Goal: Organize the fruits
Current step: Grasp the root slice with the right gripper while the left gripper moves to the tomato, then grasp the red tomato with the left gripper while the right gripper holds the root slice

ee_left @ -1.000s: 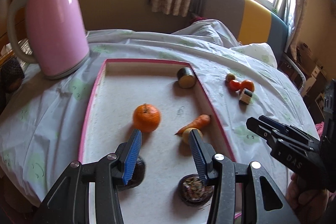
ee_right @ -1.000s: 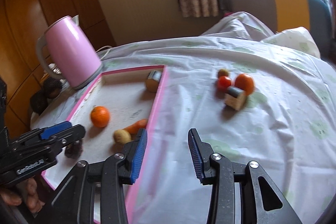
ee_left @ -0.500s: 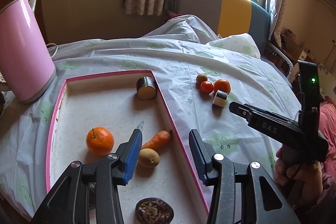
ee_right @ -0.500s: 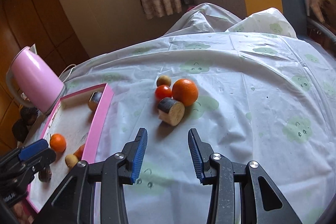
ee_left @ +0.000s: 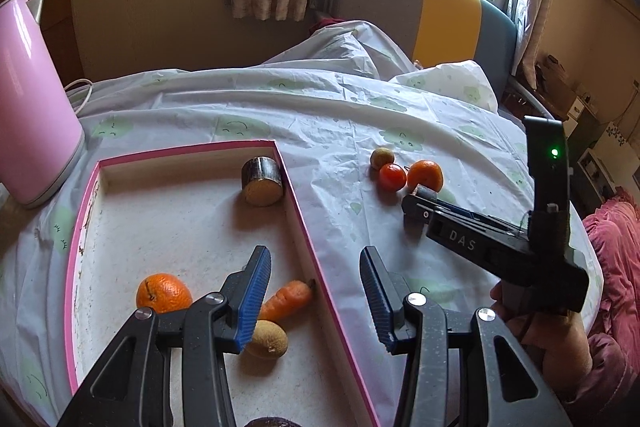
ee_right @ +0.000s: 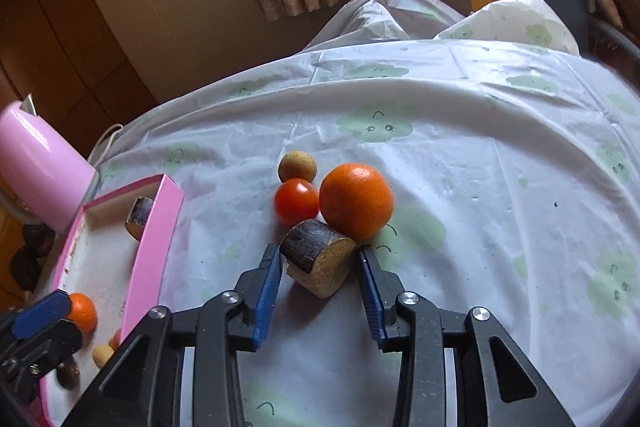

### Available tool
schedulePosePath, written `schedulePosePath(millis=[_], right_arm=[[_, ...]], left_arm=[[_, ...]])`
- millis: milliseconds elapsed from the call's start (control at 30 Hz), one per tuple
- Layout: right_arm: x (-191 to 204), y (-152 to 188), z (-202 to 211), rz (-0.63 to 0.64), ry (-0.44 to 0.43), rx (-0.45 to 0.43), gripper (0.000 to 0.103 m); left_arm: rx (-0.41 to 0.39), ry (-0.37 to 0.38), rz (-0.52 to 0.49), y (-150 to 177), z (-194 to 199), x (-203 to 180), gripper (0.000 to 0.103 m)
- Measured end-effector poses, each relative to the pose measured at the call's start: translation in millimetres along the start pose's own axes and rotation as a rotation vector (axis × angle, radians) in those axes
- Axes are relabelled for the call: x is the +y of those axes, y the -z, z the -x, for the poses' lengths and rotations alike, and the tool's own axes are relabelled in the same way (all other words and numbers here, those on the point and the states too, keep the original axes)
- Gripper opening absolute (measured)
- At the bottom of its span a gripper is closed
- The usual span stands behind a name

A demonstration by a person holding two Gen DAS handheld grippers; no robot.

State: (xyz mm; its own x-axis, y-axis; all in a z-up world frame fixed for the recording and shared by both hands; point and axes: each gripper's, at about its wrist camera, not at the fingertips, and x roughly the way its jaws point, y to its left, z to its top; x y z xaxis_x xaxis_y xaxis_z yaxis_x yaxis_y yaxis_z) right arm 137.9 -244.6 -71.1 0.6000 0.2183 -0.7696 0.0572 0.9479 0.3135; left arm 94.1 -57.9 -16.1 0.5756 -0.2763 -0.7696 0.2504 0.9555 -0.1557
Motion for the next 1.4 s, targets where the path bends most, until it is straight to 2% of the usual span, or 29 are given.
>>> schedulePosePath(millis=[200, 433, 633, 800, 1133, 1400], right_arm=[[-10.6, 10.7, 22.8, 0.026, 0.021, -0.021, 0.038], [-35.2, 24.0, 38.8, 0.014, 0.105, -0.035, 0.038], [-43.8, 26.9, 40.0, -0.008, 0.078, -0.056, 0.038], [-45.4, 29.0, 40.8, -0.020, 0.059, -0.064, 0.038], [-51.9, 30.9, 42.1, -0.051, 0.013, -0.068, 0.038], [-54.6, 30.8, 41.5, -0.061, -0.001, -0.070, 0.038]], left_arm=[[0.024, 0.028, -0.012, -9.4, -10.7, -10.0, 0.047], [0.100, 0.080, 0.029, -32.2, -38.6, -23.7, 0.047], [0.117, 0.108, 0.028, -46.0, -58.6, -42.7, 0.037], [0.117, 0.129, 0.061, -56.4, -78.8, -51.9, 0.036], [0.136, 0.166, 0.195, -69.9, -119.8, -47.8, 0.037], [0.136, 0.157, 0.214, -70.4, -137.5, -50.2, 0.037]])
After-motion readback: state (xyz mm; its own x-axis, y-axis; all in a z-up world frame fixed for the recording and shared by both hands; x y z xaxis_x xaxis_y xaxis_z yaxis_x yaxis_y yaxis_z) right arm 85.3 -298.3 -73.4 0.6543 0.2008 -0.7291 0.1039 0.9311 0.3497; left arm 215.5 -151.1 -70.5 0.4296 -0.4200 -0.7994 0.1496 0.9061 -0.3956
